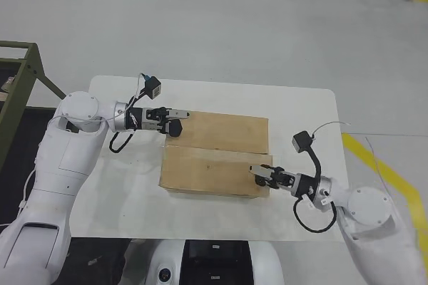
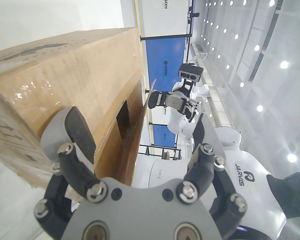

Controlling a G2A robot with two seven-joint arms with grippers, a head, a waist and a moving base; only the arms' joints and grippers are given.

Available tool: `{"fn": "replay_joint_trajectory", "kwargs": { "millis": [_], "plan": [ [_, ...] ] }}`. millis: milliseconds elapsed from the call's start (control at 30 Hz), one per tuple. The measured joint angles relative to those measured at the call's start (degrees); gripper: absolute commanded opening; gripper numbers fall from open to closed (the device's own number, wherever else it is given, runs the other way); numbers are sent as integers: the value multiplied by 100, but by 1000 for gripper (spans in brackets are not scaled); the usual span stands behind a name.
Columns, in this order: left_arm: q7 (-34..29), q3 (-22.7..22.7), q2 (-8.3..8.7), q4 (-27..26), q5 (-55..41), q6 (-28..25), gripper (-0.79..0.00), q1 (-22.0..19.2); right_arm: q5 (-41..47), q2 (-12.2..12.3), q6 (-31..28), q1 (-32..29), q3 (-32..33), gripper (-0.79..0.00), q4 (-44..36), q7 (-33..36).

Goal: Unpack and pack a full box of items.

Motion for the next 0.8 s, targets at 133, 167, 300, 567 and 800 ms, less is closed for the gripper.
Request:
{"fn": "replay_joint_trajectory", "kwargs": {
  "millis": [133, 167, 300, 567, 800],
  "plan": [
    [0, 0, 0, 0, 0, 0, 0, 0, 15, -12, 22, 264, -135, 0, 256, -93],
    [0, 0, 0, 0, 0, 0, 0, 0, 14, -13, 24, 321, -151, 0, 302, -113],
    [0, 0, 0, 0, 0, 0, 0, 0, 65, -18, 34, 592, -198, 0, 537, -179],
    [0, 0, 0, 0, 0, 0, 0, 0, 341, -21, 311, 983, -209, 0, 980, -221],
    [0, 0, 0, 0, 0, 0, 0, 0, 640, -23, 429, 1121, -289, 0, 1360, -97]
  ]
}}
